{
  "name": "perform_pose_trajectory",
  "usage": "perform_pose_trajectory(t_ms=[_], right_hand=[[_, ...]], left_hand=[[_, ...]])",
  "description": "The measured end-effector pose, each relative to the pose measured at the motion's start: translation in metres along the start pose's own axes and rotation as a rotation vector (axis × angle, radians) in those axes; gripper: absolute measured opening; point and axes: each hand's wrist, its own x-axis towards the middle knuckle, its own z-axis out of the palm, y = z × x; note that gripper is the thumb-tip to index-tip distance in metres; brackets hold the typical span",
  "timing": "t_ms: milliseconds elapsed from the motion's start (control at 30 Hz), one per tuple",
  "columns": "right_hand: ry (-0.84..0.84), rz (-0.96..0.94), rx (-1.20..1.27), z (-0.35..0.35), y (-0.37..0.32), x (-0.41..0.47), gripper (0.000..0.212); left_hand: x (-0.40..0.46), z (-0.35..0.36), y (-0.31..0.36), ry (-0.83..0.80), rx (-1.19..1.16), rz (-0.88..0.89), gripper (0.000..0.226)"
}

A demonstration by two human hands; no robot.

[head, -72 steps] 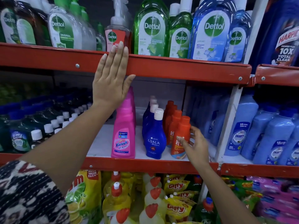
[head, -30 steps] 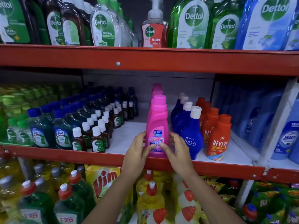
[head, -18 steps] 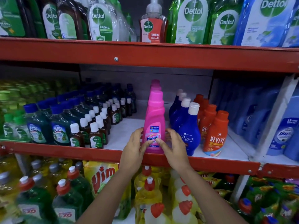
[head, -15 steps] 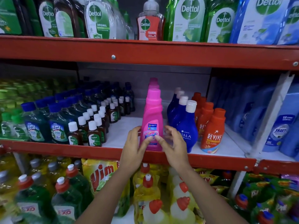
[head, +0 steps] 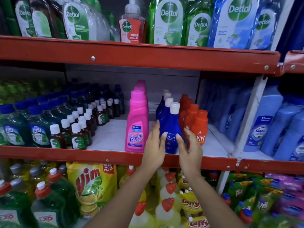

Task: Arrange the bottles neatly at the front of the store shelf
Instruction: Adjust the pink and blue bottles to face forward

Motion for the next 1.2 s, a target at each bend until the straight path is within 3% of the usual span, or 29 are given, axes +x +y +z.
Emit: perform_pose_trajectory(t_ms=[133, 267, 567, 967, 1100, 1200], right_hand=[[-0.056, 0.085, 0.1, 0.006, 0.008, 0.001, 0.029], [-0.074, 0.135, 0.102, 0.005, 0.016, 0.011, 0.028], [-0.159, 0.205, 0.153, -0.002, 0.019, 0.017, 0.03], [-0.189, 0.136, 0.096, -0.005, 0.011, 0.009, 0.026], [0.028, 0.041, 0.011, -0.024, 0.007, -0.001, 0.035], [0.203, -0.007, 0.001, -0.046, 0.008, 0.002, 0.03]], left_hand=[[0.007, 0.005, -0.009, -0.025, -0.225, -0.198, 0.047], [0.01, 0.008, -0.008, 0.093, -0.196, -0.248, 0.038], [-0.003, 0.01, 0.0, 0.248, -0.051, -0.182, 0.033], [-0.014, 0.011, 0.007, 0.289, -0.052, -0.133, 0.033], [-0.024, 0.018, 0.015, 0.428, 0.024, -0.073, 0.034], [-0.029, 0.03, 0.035, 0.438, 0.033, 0.096, 0.021]])
